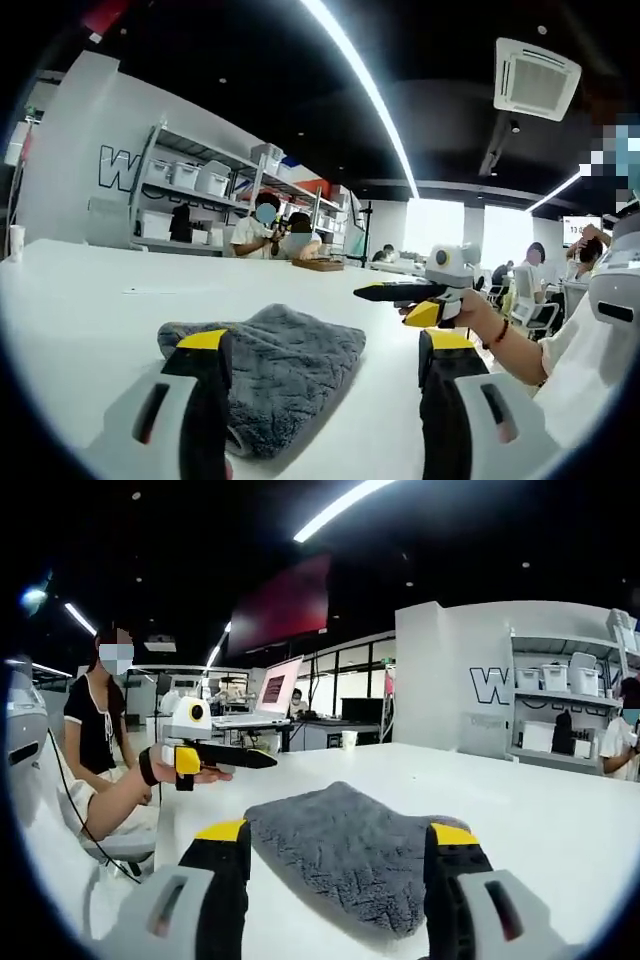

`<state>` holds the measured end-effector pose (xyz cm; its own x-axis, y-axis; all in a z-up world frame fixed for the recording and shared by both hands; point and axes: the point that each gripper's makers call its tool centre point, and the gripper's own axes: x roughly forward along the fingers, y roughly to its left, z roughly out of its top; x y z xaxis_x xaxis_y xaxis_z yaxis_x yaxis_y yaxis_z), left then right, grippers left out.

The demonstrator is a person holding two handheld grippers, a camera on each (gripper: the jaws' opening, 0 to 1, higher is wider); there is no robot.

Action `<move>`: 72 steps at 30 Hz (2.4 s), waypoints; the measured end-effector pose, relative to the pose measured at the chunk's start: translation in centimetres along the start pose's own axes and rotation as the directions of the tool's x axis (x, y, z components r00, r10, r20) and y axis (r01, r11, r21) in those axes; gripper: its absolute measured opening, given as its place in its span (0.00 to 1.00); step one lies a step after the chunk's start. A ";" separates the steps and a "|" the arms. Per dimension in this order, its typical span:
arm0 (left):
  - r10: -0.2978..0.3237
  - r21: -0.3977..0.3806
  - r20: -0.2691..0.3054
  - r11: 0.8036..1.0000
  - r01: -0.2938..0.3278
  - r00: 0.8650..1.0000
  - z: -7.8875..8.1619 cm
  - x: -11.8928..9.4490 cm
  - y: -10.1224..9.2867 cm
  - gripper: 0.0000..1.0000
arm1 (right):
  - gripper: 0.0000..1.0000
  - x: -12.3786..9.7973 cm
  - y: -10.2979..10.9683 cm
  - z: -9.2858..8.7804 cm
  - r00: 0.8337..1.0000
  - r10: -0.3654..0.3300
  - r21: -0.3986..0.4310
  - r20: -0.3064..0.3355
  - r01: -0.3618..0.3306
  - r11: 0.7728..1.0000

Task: Open the folded towel by lifting each exposed corner and separating the folded layers until the towel lies flat within the target outline without major curled edges

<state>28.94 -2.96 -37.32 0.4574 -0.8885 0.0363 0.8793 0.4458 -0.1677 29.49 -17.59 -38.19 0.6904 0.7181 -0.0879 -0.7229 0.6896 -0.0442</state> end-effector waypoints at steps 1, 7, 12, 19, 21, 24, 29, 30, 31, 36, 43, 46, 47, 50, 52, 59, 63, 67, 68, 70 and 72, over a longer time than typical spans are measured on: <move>0.000 -0.001 -0.003 1.000 0.000 1.000 0.0 0.0 0.1 0.75 | 0.69 0.1 -0.1 0.0 1.000 0.000 0.002 -0.003 0.000 1.000; 0.004 -0.003 -0.003 1.000 -0.004 1.000 0.2 0.5 0.4 0.75 | 0.68 0.4 -0.5 0.0 1.000 -0.004 0.008 -0.008 0.004 1.000; 0.008 -0.009 -0.013 1.000 -0.008 1.000 0.2 0.8 0.8 0.74 | 0.67 0.7 -0.7 -0.1 1.000 -0.002 -0.002 -0.025 0.002 1.000; 0.024 -0.020 -0.029 0.999 -0.025 0.999 -0.2 1.1 1.7 0.74 | 0.66 1.0 -1.2 0.0 1.000 -0.003 0.002 -0.025 0.003 1.000; 0.026 -0.024 -0.033 0.999 -0.026 0.999 -0.2 1.2 1.8 0.74 | 0.66 1.0 -1.2 0.1 1.000 -0.006 -0.001 -0.025 0.005 1.000; 0.039 -0.038 -0.026 0.998 -0.040 0.999 0.0 1.2 2.4 0.74 | 0.65 1.2 -1.5 0.1 0.999 -0.014 -0.006 -0.032 0.013 1.000; 0.049 -0.041 -0.033 0.998 -0.050 0.998 -0.3 1.3 2.8 0.74 | 0.65 1.4 -2.0 -0.1 0.999 -0.023 -0.004 -0.040 0.023 1.000; 0.048 -0.044 -0.035 0.998 -0.049 0.998 -0.4 1.4 2.9 0.74 | 0.65 1.5 -2.0 -0.1 0.999 -0.021 0.000 -0.041 0.021 1.000; 0.048 -0.045 -0.042 0.998 -0.049 0.998 -0.5 1.5 3.0 0.74 | 0.65 1.6 -2.0 -0.2 0.999 -0.020 0.000 -0.042 0.020 1.000; 0.054 -0.071 -0.046 0.996 -0.058 0.997 -0.8 1.7 3.7 0.75 | 0.65 2.1 -2.1 -0.4 0.998 -0.022 -0.005 -0.054 0.022 1.000; 0.066 -0.076 -0.052 0.995 -0.070 0.996 -0.8 1.9 4.4 0.75 | 0.64 2.7 -2.7 -0.6 0.998 -0.029 0.017 -0.058 0.031 0.999; 0.063 -0.080 -0.050 0.995 -0.067 0.997 -0.8 2.1 4.7 0.75 | 0.63 3.1 -3.0 -0.7 0.998 -0.030 0.024 -0.059 0.032 0.999; 0.064 -0.084 -0.049 0.994 -0.068 0.997 -0.9 2.2 4.9 0.75 | 0.63 3.2 -3.1 -0.8 0.997 -0.032 0.027 -0.064 0.034 0.999; 0.068 -0.084 -0.055 0.994 -0.072 0.996 -1.1 2.3 5.1 0.75 | 0.64 3.5 -3.3 -0.9 0.997 -0.031 0.032 -0.067 0.033 0.999; 0.082 -0.076 -0.063 0.993 -0.086 0.995 -1.2 2.4 5.3 0.75 | 0.64 3.7 -3.6 -1.1 0.996 -0.043 0.035 -0.078 0.046 0.998; 0.076 -0.080 -0.070 0.993 -0.082 0.995 -1.5 2.9 5.5 0.74 | 0.63 4.5 -4.2 -1.5 0.994 -0.053 0.037 -0.093 0.057 0.998; 0.078 -0.094 -0.076 0.992 -0.085 0.994 -1.8 3.0 6.0 0.74 | 0.63 5.0 -4.6 -1.9 0.993 -0.057 0.039 -0.105 0.062 0.997; 0.084 -0.092 -0.079 0.992 -0.091 0.993 -2.0 3.0 6.2 0.74 | 0.61 5.3 -5.2 -2.4 0.991 -0.070 0.051 -0.113 0.076 0.996; 0.084 -0.094 -0.082 0.991 -0.091 0.993 -2.0 3.0 6.2 0.74 | 0.61 5.3 -5.3 -2.5 0.991 -0.071 0.052 -0.115 0.077 0.996; 0.084 -0.096 -0.083 0.991 -0.092 0.993 -2.1 3.1 6.3 0.74 | 0.61 5.3 -5.4 -2.6 0.991 -0.071 0.056 -0.117 0.077 0.995; 0.082 -0.092 -0.085 0.992 -0.090 0.993 -2.1 3.2 6.4 0.74 | 0.61 5.4 -5.5 -2.8 0.990 -0.071 0.061 -0.122 0.079 0.995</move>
<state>35.72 -3.20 -40.31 0.5151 -0.8549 -0.0618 0.8185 0.5120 -0.2606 37.12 -17.80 -41.20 0.7313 0.6504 -0.2054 -0.6630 0.7485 0.0094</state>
